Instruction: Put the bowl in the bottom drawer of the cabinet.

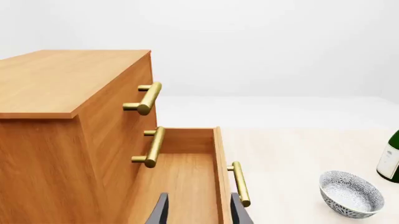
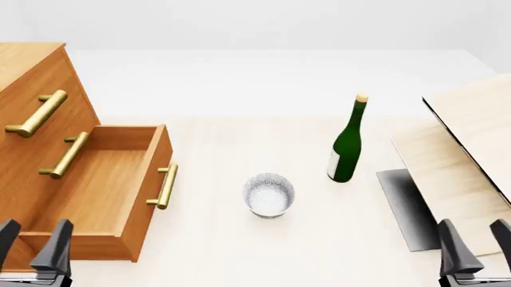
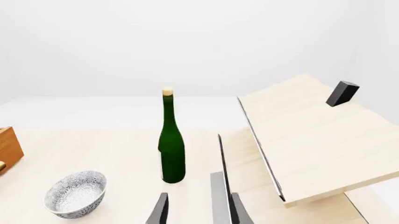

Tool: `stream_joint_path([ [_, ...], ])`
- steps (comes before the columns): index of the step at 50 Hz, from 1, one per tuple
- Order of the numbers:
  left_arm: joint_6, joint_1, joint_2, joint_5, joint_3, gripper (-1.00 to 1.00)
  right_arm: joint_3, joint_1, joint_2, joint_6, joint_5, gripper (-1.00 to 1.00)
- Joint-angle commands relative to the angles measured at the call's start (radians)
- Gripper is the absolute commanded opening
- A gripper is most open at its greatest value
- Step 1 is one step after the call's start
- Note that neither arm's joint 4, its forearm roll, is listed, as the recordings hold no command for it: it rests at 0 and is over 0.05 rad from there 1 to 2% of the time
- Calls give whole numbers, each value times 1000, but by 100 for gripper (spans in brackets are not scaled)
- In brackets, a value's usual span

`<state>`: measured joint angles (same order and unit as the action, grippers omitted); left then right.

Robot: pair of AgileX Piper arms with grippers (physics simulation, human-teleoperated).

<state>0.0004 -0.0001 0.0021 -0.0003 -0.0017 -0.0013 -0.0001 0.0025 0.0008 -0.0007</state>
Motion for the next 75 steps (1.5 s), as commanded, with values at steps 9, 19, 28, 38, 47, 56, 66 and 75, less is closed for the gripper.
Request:
stream_joint_path([
  [9,22,12,-1,-12,-5,100,-2,0,5,1,-2,100],
  [19,38,-78,-2,-101,0,100,-2,0,7,1,-4,100],
  [28,103,-260,-2,-27,-89,100,-2,0,7,0,-4,100],
  [38,115,-380,-2,76,-185,100,-2,0,7,0,-4,100],
  [47,177,-447,116,80,-270,100,-2,0,7,0,-3,100],
  [56,102,-540,298,-91,-267,100,-3,0,6,0,-3,100],
  [66,101,-601,528,-187,-368,100,-3,0,6,0,-2,100],
  [75,111,-640,671,-141,-521,100,-3,0,6,0,-2,100],
])
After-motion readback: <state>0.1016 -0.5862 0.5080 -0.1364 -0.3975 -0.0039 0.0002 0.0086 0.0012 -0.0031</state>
